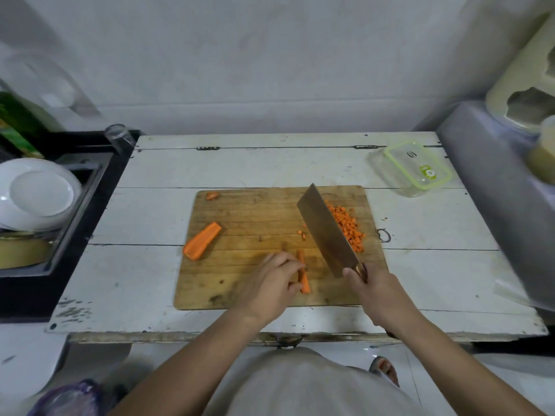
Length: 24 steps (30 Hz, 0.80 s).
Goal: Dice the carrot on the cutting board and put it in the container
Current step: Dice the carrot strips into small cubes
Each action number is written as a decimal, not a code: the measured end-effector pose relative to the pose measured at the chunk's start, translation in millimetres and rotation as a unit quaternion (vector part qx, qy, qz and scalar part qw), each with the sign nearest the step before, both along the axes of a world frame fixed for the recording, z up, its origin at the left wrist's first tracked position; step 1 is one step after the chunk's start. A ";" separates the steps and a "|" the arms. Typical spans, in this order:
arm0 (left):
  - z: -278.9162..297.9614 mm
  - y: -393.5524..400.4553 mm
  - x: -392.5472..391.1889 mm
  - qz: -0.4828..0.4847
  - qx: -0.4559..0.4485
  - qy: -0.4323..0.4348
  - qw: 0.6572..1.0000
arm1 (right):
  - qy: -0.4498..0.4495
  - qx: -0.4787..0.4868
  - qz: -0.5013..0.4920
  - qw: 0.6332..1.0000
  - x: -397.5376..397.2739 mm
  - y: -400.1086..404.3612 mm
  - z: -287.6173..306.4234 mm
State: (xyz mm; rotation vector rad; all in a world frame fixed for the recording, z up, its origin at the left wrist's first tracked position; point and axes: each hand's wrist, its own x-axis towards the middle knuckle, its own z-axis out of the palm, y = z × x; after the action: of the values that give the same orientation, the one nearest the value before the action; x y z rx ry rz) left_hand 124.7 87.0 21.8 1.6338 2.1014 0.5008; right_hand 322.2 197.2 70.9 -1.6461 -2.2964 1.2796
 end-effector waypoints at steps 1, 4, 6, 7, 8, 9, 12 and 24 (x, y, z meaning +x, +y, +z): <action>-5.0 1.1 -1.3 -0.048 0.013 0.025 0.998 | -0.005 0.002 -0.001 1.000 0.5 0.4 1.4; -14.9 3.3 4.0 -0.070 0.034 0.088 0.993 | -0.018 0.007 0.008 1.000 -0.4 0.9 4.5; -19.6 3.5 13.0 -0.021 0.056 0.164 0.985 | -0.019 0.003 0.015 1.000 -2.0 -0.3 6.7; -20.2 3.1 15.3 0.016 0.062 0.200 0.978 | -0.015 0.000 0.016 1.000 -2.9 -1.2 6.9; -19.0 2.6 15.1 0.058 0.057 0.224 0.971 | -0.011 -0.003 0.017 1.000 -3.4 -2.2 6.8; -16.5 2.0 12.7 0.098 0.048 0.239 0.965 | -0.009 -0.005 0.017 1.000 -3.6 -2.8 6.4; -10.1 -5.8 -6.5 0.143 0.030 0.242 0.959 | -0.010 -0.009 0.019 1.000 -3.7 -3.0 5.7; 29.1 12.0 -6.0 0.378 -0.142 -0.422 0.812 | -0.024 0.005 0.056 0.998 -20.7 -10.6 6.5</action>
State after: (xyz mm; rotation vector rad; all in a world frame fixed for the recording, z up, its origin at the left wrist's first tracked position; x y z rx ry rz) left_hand 118.7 99.1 50.9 0.2052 1.8607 0.8878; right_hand 301.5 186.6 77.4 -1.5827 -2.4511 1.2603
